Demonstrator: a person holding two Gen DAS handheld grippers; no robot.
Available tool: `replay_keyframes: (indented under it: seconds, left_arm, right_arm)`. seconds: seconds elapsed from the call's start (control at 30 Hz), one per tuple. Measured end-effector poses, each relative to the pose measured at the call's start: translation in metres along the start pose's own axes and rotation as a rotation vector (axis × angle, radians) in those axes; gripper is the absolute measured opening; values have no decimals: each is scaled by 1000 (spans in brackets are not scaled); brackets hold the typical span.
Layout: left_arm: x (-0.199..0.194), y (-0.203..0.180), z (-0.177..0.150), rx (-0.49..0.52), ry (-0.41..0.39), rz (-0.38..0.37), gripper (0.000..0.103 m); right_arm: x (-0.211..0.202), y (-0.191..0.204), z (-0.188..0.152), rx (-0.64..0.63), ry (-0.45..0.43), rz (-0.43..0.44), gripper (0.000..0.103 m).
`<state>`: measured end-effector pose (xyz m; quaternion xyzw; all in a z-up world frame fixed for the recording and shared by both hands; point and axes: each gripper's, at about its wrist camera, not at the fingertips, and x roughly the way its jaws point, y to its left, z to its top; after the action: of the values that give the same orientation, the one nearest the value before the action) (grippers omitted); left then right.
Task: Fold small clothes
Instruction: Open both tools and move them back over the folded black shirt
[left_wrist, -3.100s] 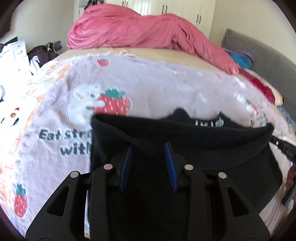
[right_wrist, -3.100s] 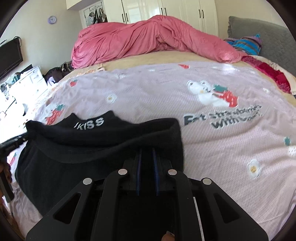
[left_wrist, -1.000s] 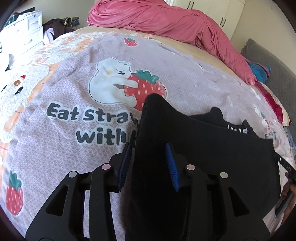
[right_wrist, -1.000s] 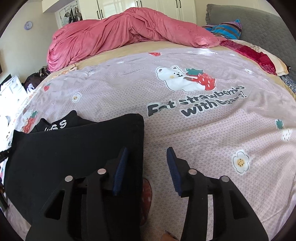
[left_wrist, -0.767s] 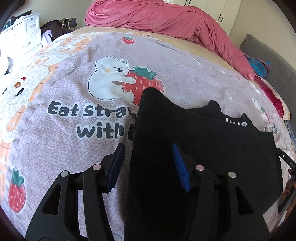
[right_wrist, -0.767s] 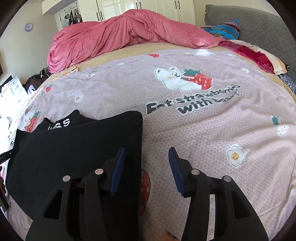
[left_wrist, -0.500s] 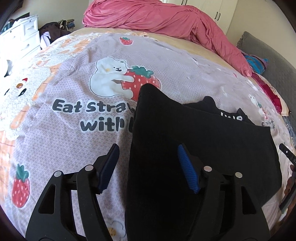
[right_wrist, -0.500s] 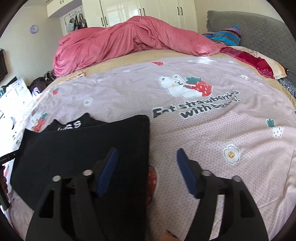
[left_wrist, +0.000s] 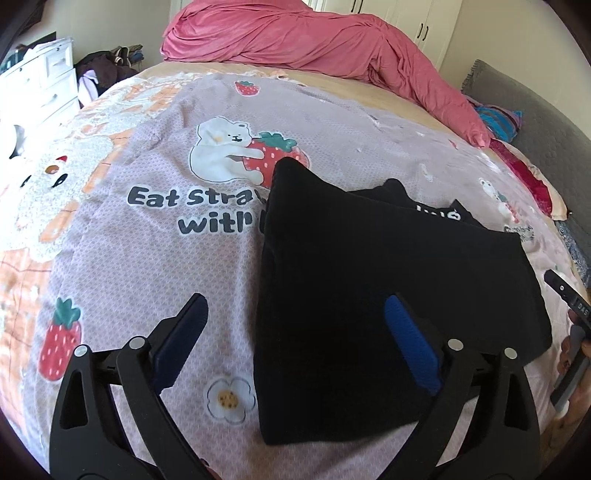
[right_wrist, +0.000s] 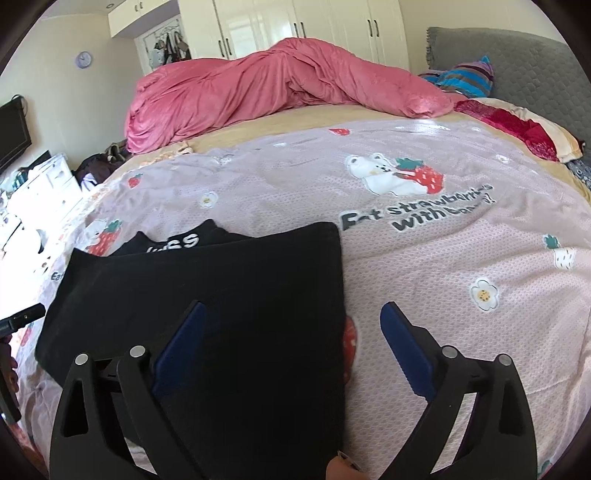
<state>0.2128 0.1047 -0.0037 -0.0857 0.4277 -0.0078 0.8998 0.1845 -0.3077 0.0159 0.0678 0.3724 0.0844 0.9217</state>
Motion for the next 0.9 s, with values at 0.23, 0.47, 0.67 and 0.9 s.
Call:
replay_keyframes:
  seconds: [0.23, 0.47, 0.67, 0.9]
  left_arm:
    - [-15, -2, -10, 21, -3, -10, 94]
    - [-27, -1, -19, 24, -8, -25, 94]
    - [-35, 2, -24, 18, -16, -33, 94]
    - [-45, 7, -29, 17, -29, -24, 94]
  right_arm:
    - [-10, 26, -1, -91, -40, 23, 98]
    - [-19, 48, -3, -142, -61, 56, 98]
    - [-27, 73, -7, -198, -70, 98, 98]
    - [-36, 105, -18, -290, -77, 136, 98]
